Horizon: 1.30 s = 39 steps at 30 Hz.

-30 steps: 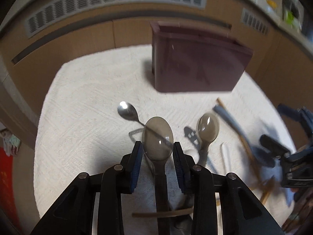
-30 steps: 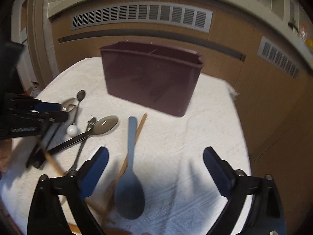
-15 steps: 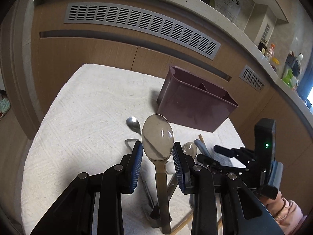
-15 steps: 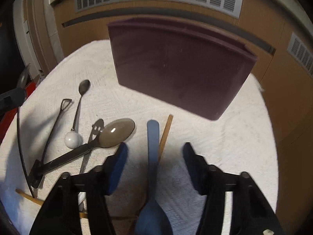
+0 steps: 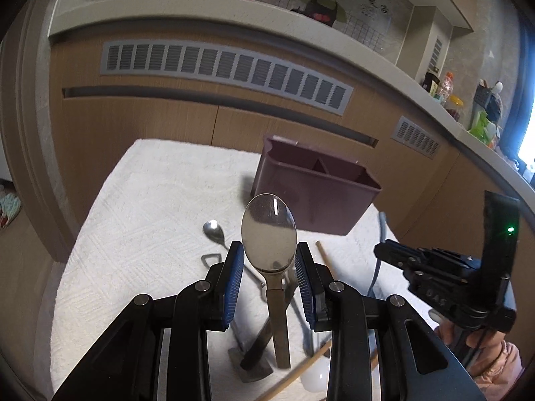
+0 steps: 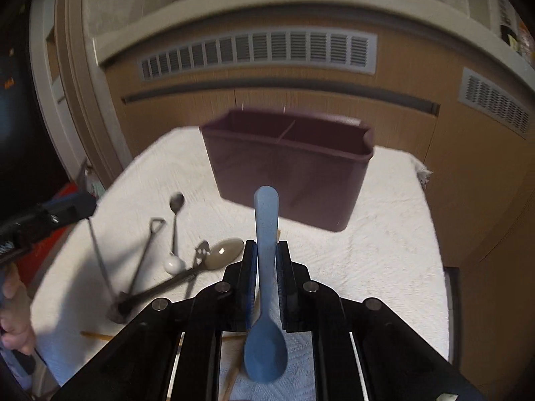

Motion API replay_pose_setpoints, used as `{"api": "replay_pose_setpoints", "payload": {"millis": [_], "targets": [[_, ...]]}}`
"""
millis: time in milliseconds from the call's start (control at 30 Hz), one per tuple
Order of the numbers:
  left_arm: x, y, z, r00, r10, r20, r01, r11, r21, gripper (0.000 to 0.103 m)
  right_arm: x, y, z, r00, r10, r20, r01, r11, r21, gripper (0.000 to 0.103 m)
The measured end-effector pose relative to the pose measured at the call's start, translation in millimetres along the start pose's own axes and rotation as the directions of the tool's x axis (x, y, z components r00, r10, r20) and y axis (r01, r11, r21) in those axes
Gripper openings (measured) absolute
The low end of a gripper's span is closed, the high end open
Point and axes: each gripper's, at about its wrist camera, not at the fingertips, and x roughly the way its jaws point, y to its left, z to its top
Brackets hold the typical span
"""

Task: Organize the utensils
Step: 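Carry both spoons over the maroon holder and open both tools to drop them in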

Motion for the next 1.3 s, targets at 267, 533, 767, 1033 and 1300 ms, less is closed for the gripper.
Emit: {"api": "replay_pose_setpoints", "payload": {"millis": [267, 533, 767, 1033, 1300], "targets": [[-25.7, -42.0, 77.5, 0.988, -0.088, 0.128, 0.072, 0.99, 0.12, 0.032, -61.3, -6.5, 60.9, 0.969, 0.024, 0.246, -0.028, 1.0, 0.011, 0.01], [-15.4, -71.7, 178.7, 0.96, -0.111, 0.256, 0.049, 0.97, 0.236, 0.032, -81.4, -12.2, 160.3, 0.92, -0.048, 0.39, 0.083, 0.994, -0.073, 0.01], [49.7, -62.6, 192.7, 0.973, -0.105, 0.206, 0.066, 0.98, 0.188, 0.032, -32.6, -36.9, 165.0, 0.943, -0.09, 0.319, 0.107, 0.994, -0.035, 0.01], [121.4, -56.3, 162.4, 0.994, -0.084, 0.069, 0.07, 0.98, 0.186, 0.033, 33.1, -54.9, 136.7, 0.979, -0.101, 0.18, 0.103, 0.995, -0.003, 0.01], [143.3, -43.3, 132.7, 0.997, -0.065, -0.047, 0.072, 0.987, 0.145, 0.044, 35.6, -53.9, 107.2, 0.981, -0.056, 0.183, 0.054, 0.998, 0.017, 0.07]]}}
